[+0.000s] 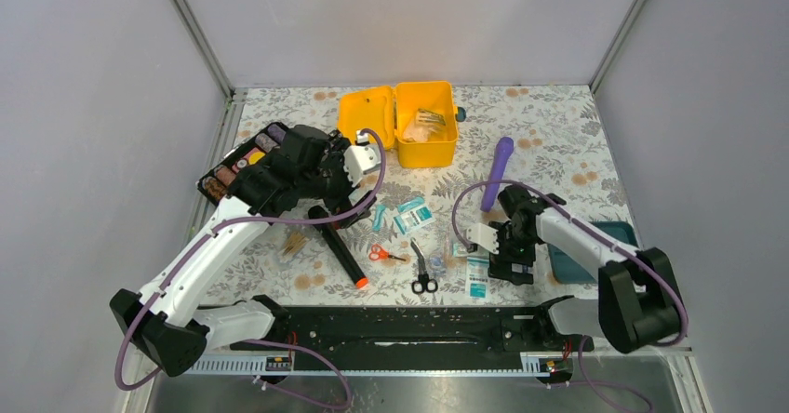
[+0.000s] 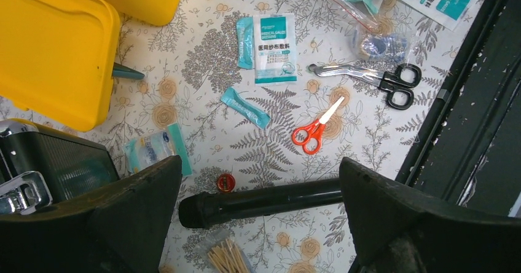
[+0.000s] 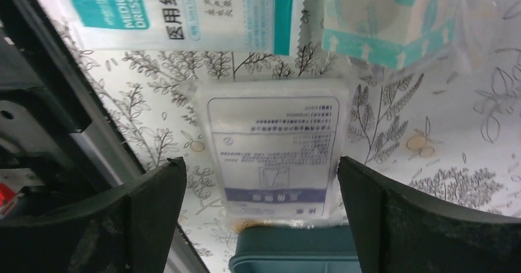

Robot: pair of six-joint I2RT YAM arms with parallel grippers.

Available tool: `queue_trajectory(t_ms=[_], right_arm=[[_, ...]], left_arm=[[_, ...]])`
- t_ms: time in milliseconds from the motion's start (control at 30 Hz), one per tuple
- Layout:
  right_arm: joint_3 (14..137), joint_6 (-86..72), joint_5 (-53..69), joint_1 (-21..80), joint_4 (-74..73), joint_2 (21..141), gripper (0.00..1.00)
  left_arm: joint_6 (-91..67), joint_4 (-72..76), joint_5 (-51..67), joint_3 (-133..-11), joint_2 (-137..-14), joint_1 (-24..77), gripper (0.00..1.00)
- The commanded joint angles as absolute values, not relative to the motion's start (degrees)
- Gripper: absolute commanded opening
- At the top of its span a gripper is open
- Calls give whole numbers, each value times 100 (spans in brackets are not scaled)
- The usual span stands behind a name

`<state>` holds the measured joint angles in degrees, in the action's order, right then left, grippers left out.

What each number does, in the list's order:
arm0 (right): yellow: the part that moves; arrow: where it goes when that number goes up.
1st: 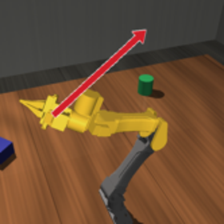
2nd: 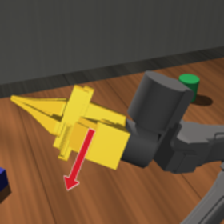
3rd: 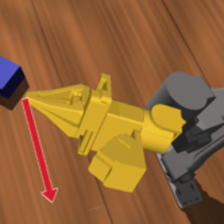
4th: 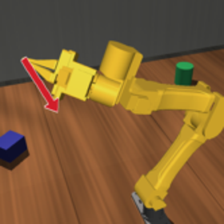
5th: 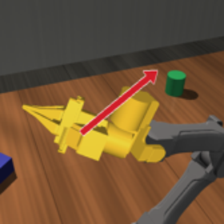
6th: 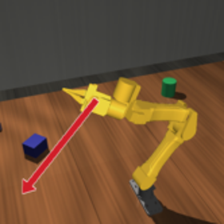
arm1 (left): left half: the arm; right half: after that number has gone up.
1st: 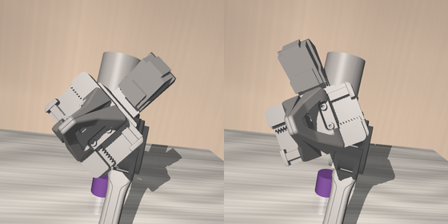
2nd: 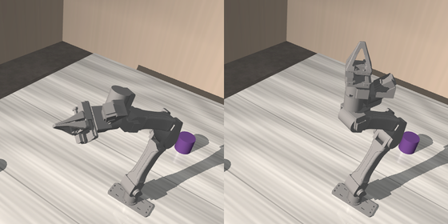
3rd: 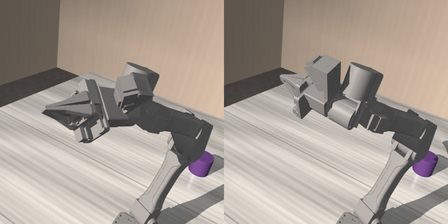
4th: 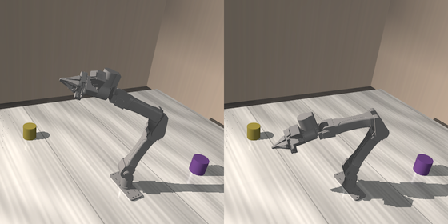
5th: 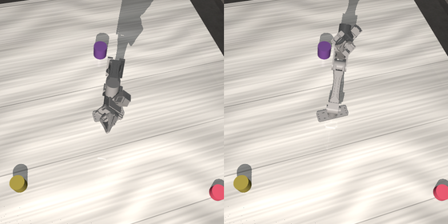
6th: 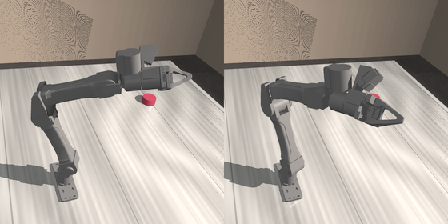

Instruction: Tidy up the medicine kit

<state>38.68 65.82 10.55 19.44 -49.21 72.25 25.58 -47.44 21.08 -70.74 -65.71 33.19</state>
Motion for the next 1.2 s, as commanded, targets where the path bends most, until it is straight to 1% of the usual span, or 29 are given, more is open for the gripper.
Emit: queue_trajectory(t_ms=[0,100,200,267,400,567,633,733,900,1033,1167], right_arm=[[3971,6918,877,1923,-4573,7761,100],[3858,6955,773,1927,-4360,7927,96],[3791,6974,658,1927,-4255,7883,85],[3957,6904,720,1925,-4403,7715,79],[4731,6696,1112,1925,-4858,7259,73],[6454,6206,1862,1925,-5116,7325,68],[7118,5748,2118,1929,-4850,7617,65],[8237,4344,2347,1933,-4168,8464,64],[9960,2059,2094,2000,-3076,9912,61],[10704,881,1554,2134,-2287,10764,55],[11306,-305,1041,2207,-1849,11607,54]], left_arm=[[2465,-4474,1963,-7110,-6558,3348,99],[2513,-4469,1953,-7093,-6529,3347,99],[2555,-4393,1901,-7003,-6455,3340,99],[2549,-4358,1883,-6972,-6434,3330,99],[2574,-4322,1919,-6986,-6470,3298,99],[2487,-4163,1889,-7003,-6517,3284,99],[2318,-4028,1852,-6996,-6506,3247,99],[1972,-3907,1818,-7045,-6517,3159,99],[1870,-3931,1885,-7059,-6442,3015,99],[1883,-4045,1886,-7028,-6308,2829,99],[1775,-4077,2035,-6966,-6203,2533,99]])
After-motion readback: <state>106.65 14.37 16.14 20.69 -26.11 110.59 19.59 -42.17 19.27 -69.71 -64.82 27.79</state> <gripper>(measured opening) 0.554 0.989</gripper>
